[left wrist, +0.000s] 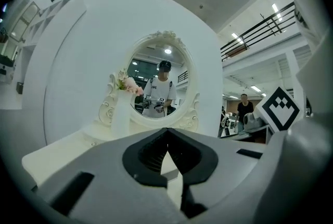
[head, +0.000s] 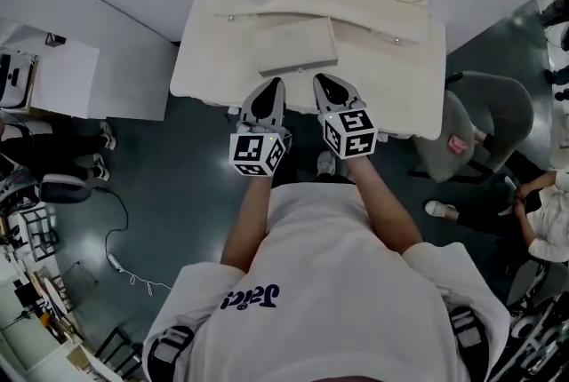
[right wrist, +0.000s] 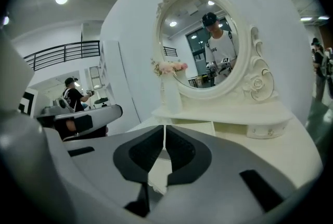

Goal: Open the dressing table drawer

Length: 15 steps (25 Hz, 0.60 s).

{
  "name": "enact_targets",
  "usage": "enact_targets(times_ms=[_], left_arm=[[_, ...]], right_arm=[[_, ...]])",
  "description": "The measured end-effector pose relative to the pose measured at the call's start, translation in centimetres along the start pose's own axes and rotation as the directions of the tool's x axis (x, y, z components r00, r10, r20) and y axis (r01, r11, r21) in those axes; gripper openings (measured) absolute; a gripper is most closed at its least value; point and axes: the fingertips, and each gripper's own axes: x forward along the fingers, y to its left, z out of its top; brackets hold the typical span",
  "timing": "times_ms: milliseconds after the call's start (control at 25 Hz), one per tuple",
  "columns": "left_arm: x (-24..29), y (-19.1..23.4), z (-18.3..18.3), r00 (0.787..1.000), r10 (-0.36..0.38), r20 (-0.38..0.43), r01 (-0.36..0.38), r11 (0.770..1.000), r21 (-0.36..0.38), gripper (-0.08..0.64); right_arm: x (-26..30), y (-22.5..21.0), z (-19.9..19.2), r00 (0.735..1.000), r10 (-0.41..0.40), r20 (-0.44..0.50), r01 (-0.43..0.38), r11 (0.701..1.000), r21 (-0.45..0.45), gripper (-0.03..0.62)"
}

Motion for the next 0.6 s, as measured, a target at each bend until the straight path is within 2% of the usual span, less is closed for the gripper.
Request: enact_targets(times_ms=[280, 600], left_arm=[[3.6, 2.6, -2.3, 0.997, -0.056, -0.052, 0.055, 0.998, -0.011, 0.015], [5.6, 5.1, -4.7, 0.99, -0.092, -0.103, 0.087, 0.995, -0.051, 0.015]], right_arm=[[4.4, -2.3, -4.5, 0.989, -0.052, -0.139, 0.058, 0.998, 0.035, 0.008], [8.3, -3.1, -10.2, 0.956, -0.073, -0.286, 0.095, 0.994, 0.062, 0.009]])
